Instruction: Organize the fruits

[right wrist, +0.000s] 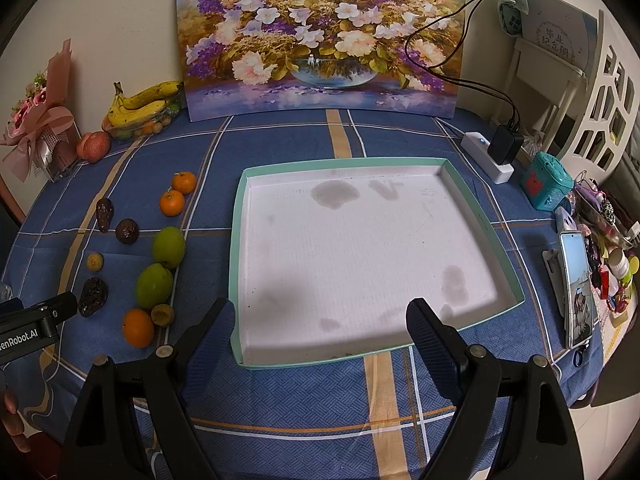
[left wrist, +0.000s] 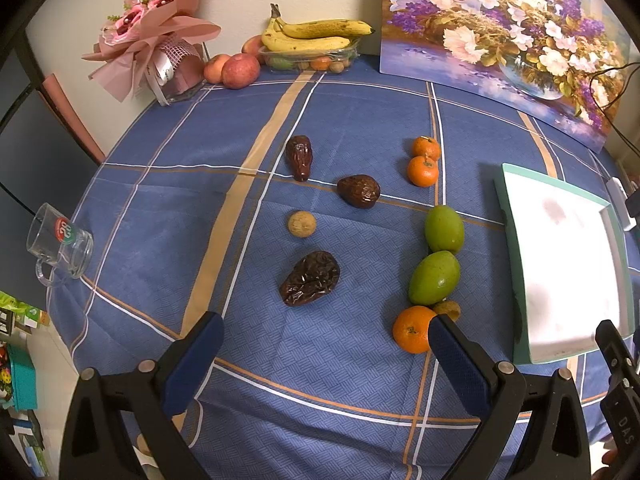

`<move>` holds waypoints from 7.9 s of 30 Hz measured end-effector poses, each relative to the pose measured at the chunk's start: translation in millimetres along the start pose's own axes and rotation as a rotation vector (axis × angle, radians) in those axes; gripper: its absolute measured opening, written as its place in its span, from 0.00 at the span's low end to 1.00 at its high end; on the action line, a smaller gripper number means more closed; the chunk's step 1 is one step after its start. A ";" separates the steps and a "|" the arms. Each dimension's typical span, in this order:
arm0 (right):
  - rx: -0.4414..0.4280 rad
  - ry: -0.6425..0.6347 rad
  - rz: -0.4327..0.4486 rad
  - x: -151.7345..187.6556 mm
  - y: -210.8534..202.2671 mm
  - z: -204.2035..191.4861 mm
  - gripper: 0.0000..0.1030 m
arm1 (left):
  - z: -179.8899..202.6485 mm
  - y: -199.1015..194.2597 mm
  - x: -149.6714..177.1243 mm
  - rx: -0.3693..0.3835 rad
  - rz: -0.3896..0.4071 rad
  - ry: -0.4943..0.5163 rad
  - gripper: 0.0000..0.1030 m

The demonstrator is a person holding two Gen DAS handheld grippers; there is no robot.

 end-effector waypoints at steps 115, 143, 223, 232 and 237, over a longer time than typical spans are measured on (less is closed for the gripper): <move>-0.369 -0.004 -0.182 -43.1 50.5 -121.1 0.42 | -47.9 55.1 -15.7 0.344 -0.136 -0.371 0.58; -0.035 0.358 -0.189 -57.4 98.6 71.8 0.42 | 142.5 35.2 -36.4 0.407 -0.067 0.092 0.58; -0.080 0.259 -0.013 -85.0 62.1 61.4 0.90 | 58.9 16.4 -91.3 0.332 0.159 -0.055 1.00; -0.195 0.188 -0.030 -90.6 58.6 4.8 0.90 | 8.1 2.4 -102.5 0.241 0.200 -0.030 1.00; -0.247 0.135 -0.026 -94.2 53.9 -31.7 0.90 | -33.5 -3.2 -108.0 0.207 0.209 -0.093 1.00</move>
Point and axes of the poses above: each gripper's, at about its wrist camera, not at the fingertips, and y roughly the way its jaws point, z to its right, x to its underside, the point moved 7 cm from there along y, roughly the way its jaws point, and after that the axes turned 4 degrees about x, right-handed, at the moved point
